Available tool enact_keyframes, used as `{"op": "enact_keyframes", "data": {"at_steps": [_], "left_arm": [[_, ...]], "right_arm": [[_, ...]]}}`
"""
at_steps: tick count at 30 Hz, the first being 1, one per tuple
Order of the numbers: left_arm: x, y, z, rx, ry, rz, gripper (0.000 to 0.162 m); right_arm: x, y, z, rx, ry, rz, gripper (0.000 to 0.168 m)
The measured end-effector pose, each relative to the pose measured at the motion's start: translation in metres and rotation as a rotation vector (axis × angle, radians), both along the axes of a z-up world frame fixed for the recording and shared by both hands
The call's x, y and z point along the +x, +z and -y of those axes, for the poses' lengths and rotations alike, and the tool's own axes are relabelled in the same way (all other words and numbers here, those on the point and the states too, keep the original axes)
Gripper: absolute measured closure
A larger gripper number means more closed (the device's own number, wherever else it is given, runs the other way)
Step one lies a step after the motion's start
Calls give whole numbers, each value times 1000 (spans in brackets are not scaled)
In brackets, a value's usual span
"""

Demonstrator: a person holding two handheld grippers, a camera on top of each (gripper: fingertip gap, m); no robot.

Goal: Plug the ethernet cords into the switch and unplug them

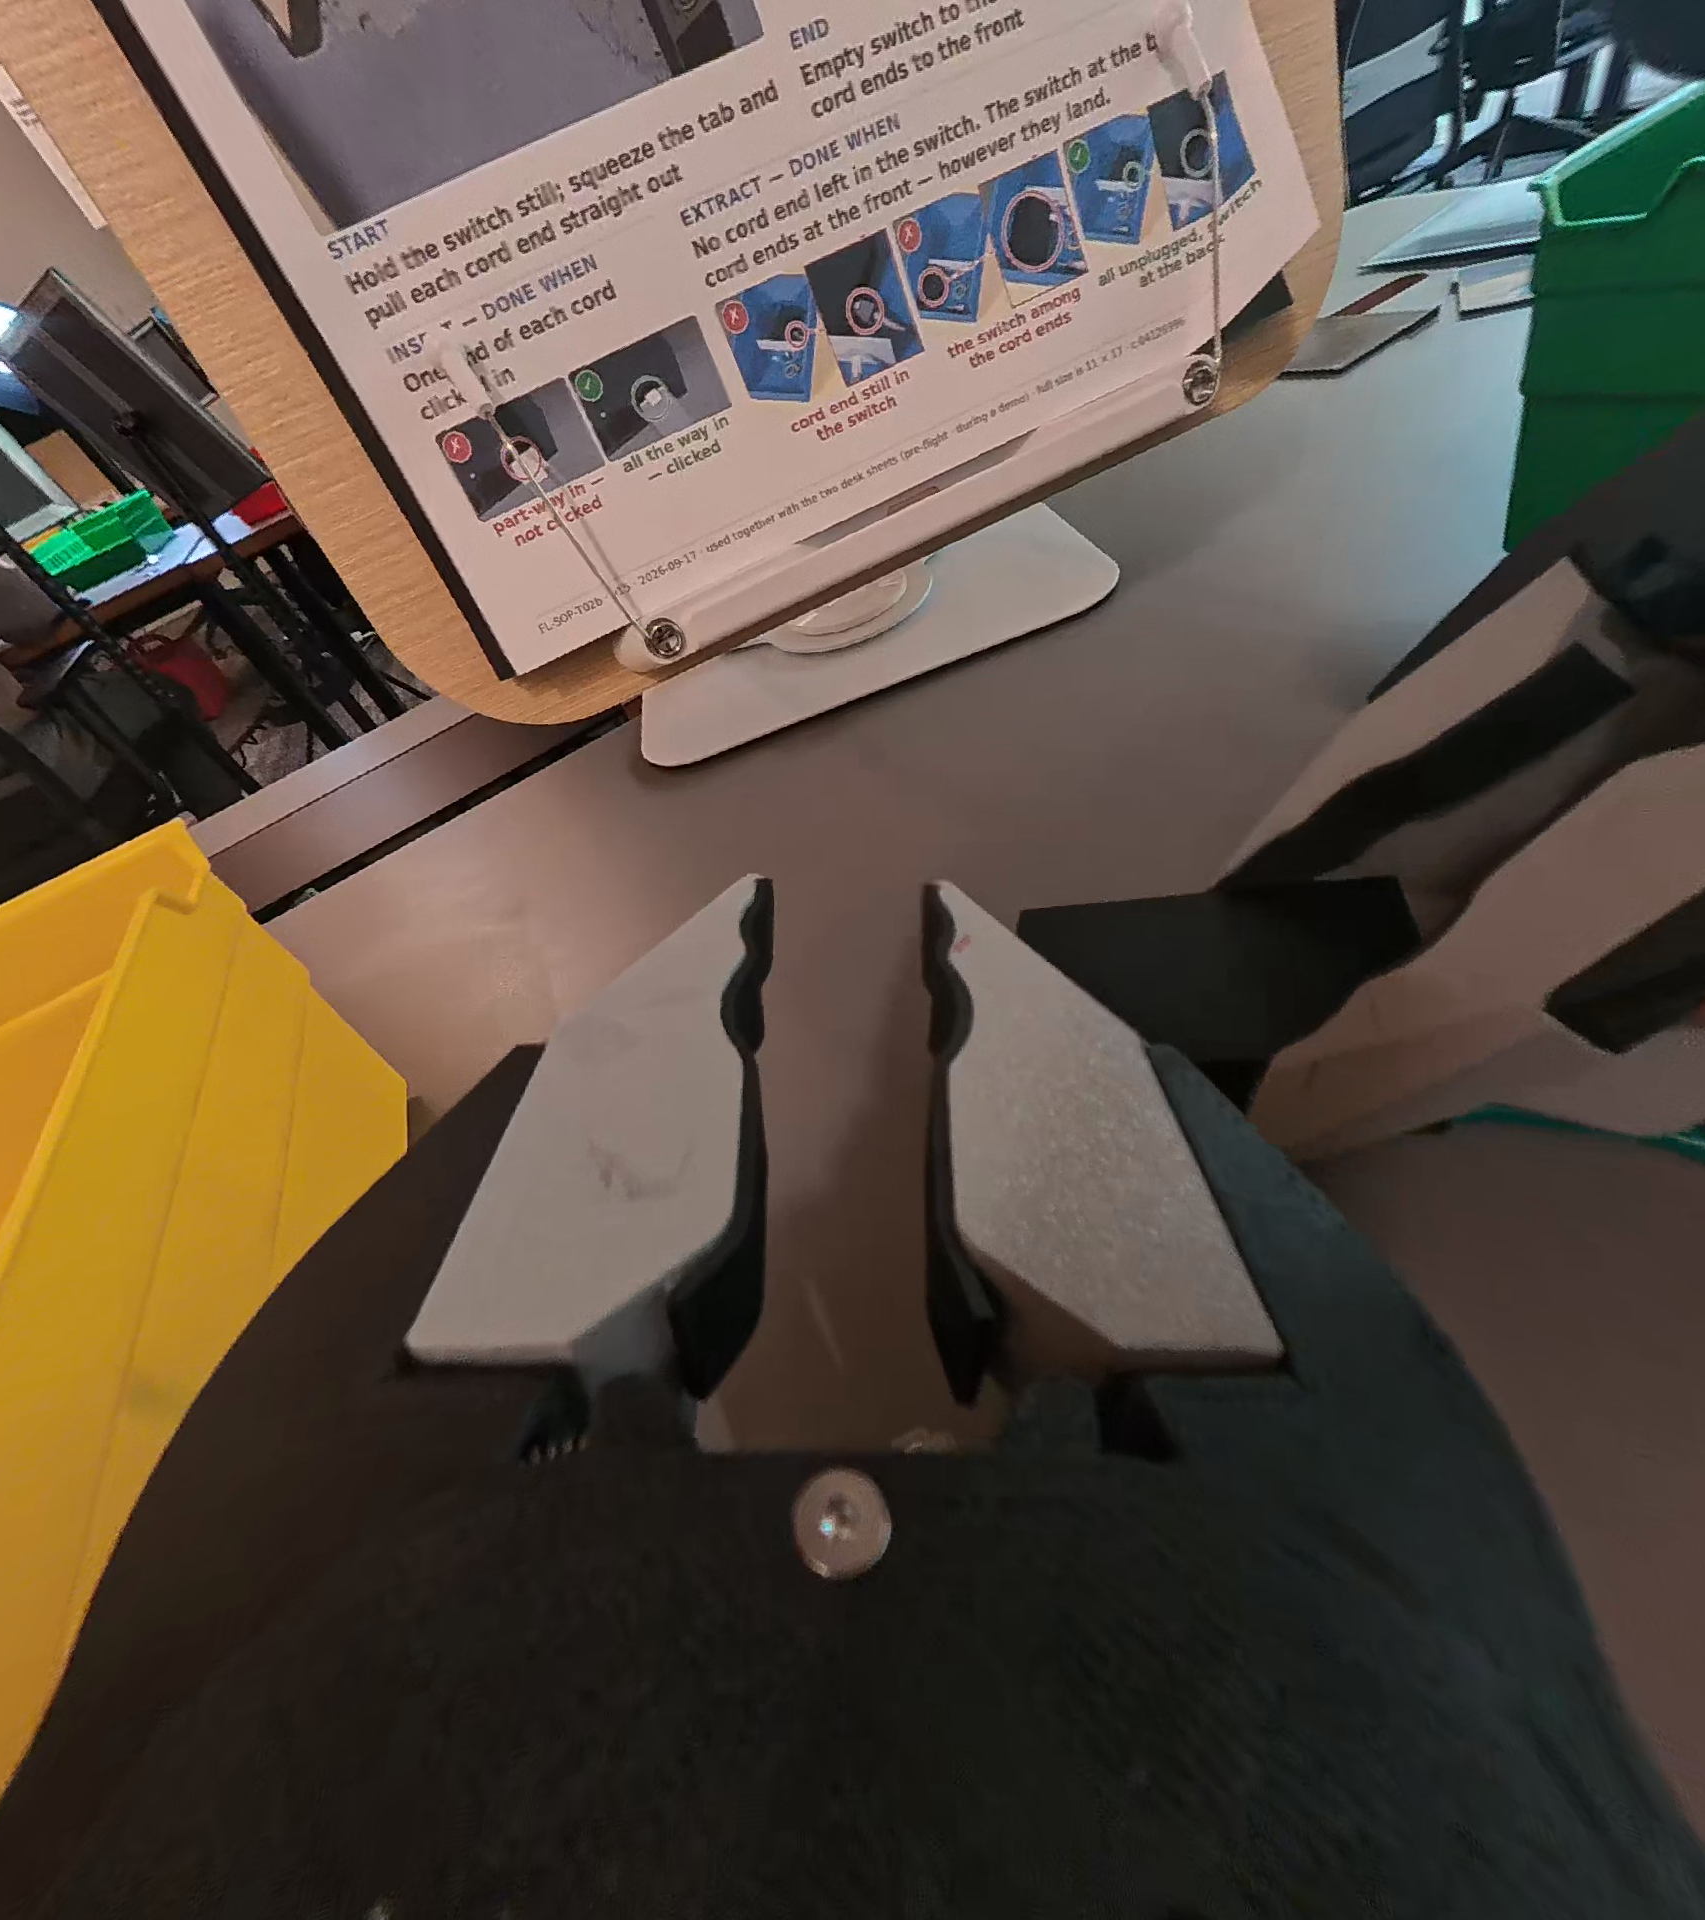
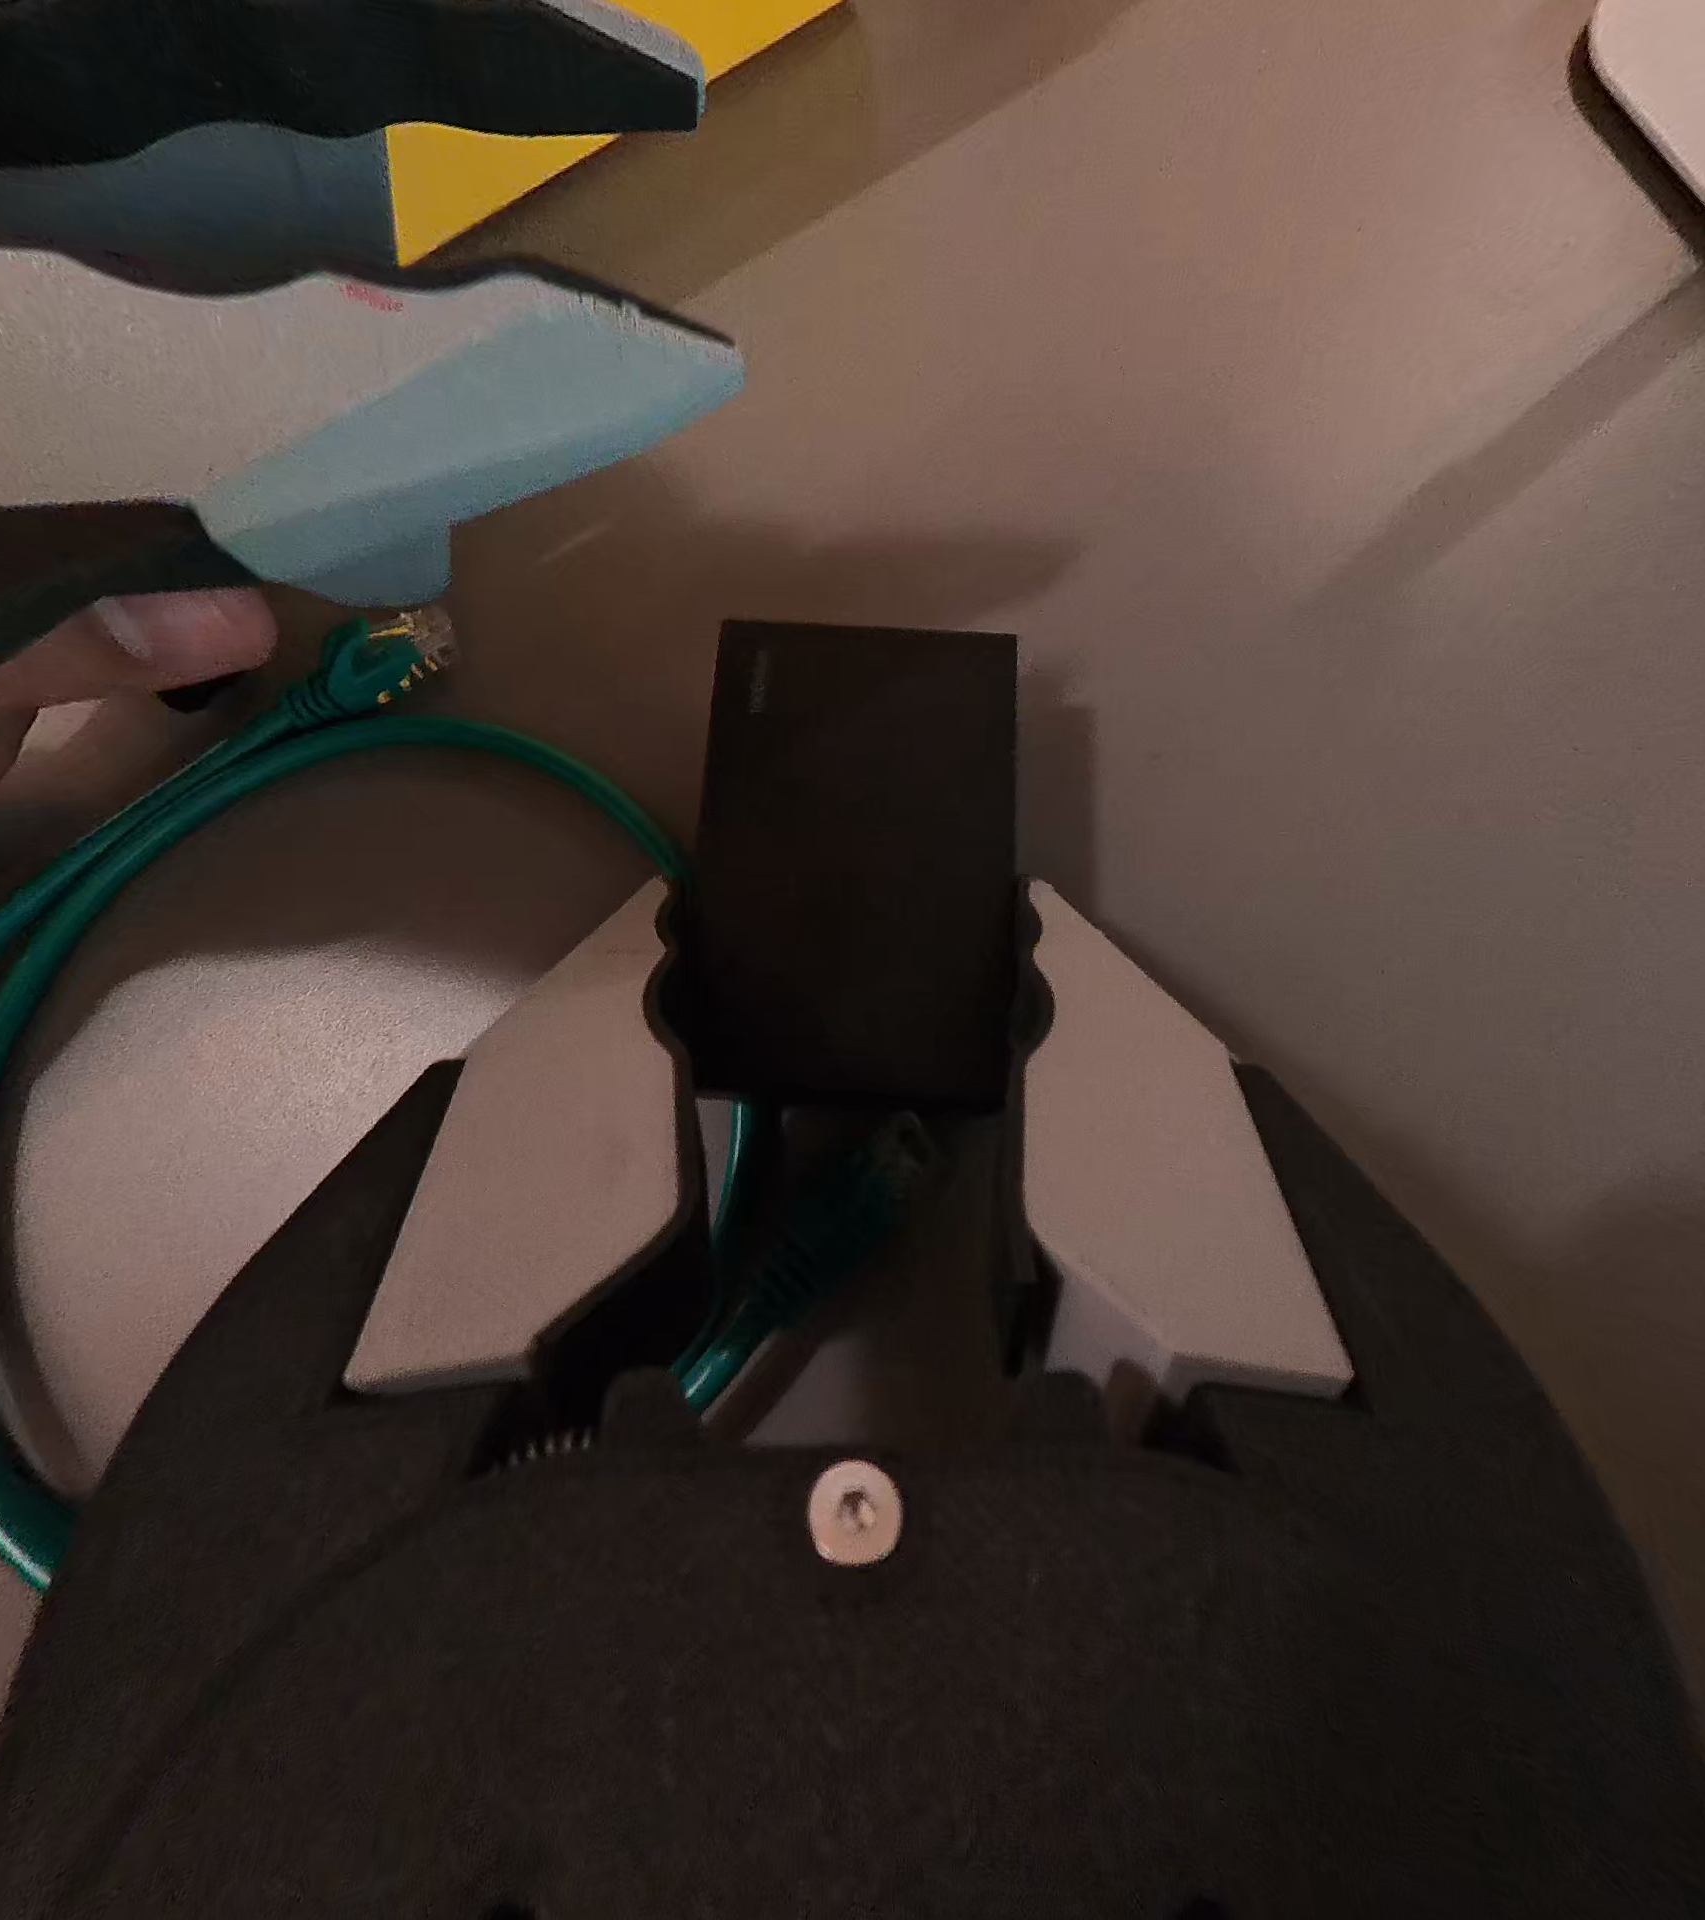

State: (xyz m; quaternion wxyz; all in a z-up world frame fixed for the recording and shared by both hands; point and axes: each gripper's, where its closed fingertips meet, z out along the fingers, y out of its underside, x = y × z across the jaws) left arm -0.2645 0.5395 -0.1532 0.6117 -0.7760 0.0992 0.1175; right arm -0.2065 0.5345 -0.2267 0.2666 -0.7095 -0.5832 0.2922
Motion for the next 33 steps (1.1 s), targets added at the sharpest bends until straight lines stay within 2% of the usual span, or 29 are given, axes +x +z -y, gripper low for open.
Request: {"op": "enact_keyframes", "data": {"at_steps": [4, 9, 13, 16, 19, 22, 25, 29, 31, 33], "left_arm": [[8, -3, -1, -19, -42, -19, 114], [21, -2, 1, 7, -114, -115, 106], [37, -1, 3, 60, -170, -308, 109], [47, -14, 4, 29, -207, -481, 110], [47, -24, 2, -15, -205, -536, 110], [42, -17, 2, 12, -182, -531, 110], [37, -14, 3, 42, -155, -648, 110], [50, -19, 4, 63, -202, -881, 120], [63, -22, 6, 75, -249, -965, 128], [63, -20, 5, 56, -231, -1001, 131]], "right_arm": [[3, 2, -6, -15, -34, 2, 109], [4, 31, -14, -150, -86, -164, 109], [8, 48, -14, -201, -65, -253, 109], [9, 54, -12, -225, -57, -278, 109], [9, 56, -12, -212, -53, -279, 109], [9, 57, -2, -241, 4, -271, 109], [12, 50, 9, -248, 52, -206, 109], [12, 44, 23, -161, 133, -136, 109], [10, 49, 35, -182, 194, -156, 109], [9, 54, 35, -188, 199, -191, 109]]}}
